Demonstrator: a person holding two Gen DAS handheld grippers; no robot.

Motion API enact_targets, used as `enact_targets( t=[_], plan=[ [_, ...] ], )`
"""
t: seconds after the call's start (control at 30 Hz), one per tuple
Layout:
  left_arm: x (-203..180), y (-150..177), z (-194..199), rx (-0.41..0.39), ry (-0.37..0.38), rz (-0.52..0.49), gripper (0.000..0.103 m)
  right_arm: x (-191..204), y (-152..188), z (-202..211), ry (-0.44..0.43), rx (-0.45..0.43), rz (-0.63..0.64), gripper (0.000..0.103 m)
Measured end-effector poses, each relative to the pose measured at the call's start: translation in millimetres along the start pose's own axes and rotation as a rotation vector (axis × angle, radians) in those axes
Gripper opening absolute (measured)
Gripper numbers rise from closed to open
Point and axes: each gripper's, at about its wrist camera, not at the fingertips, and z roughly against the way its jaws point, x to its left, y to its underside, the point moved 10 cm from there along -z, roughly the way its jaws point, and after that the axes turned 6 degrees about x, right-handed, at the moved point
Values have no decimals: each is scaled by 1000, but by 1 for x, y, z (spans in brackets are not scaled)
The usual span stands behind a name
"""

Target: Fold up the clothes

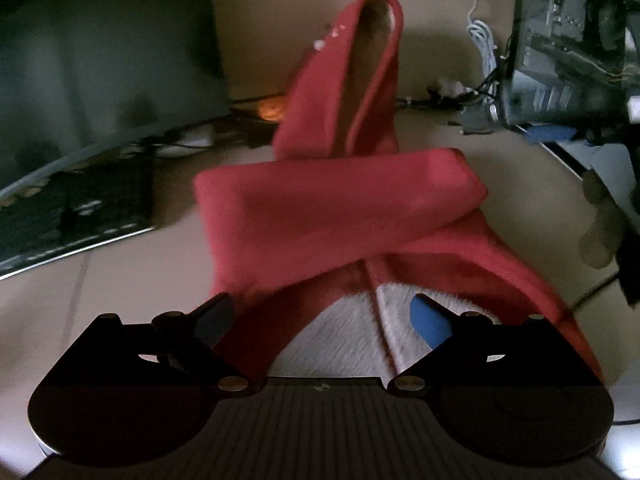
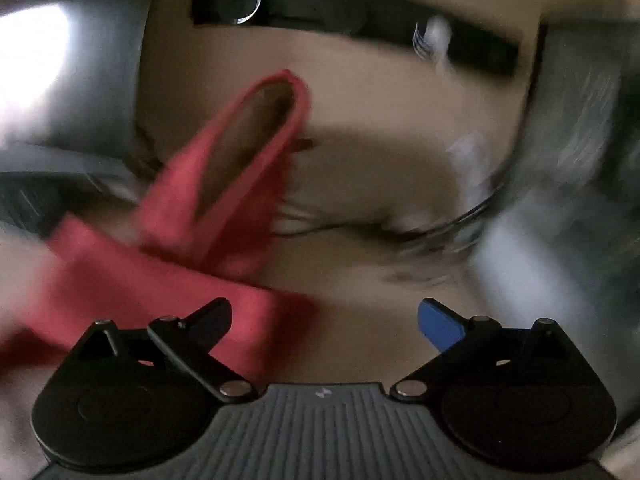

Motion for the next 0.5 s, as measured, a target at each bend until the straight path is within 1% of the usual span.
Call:
enact_targets(
  t=[0.1,0.17,0.27,0.37,0.4,0.43,0.5],
  plan=[
    [13,18,24,-35,11,-2,99,-27,32,24,118,25,34,100],
    [16,30,34,-46,19,-3,100,-42,61,43,197,59,65,100],
    [21,55,42,-42,39,-9,100,-56,106,65,313,110,115,100],
    [25,81,46,-26,61,-22,100,-71,156,89,409,184,126,100],
    [27,90,47,-19,65,-29,100,-73,172,97,413,210,109,100],
    [28,97,48,-14,69,-36,100,-71,187,106,394,234,77,100],
    [34,114,51,-12,73,-51,100,-58,212,125,300,257,-2,100]
  ],
)
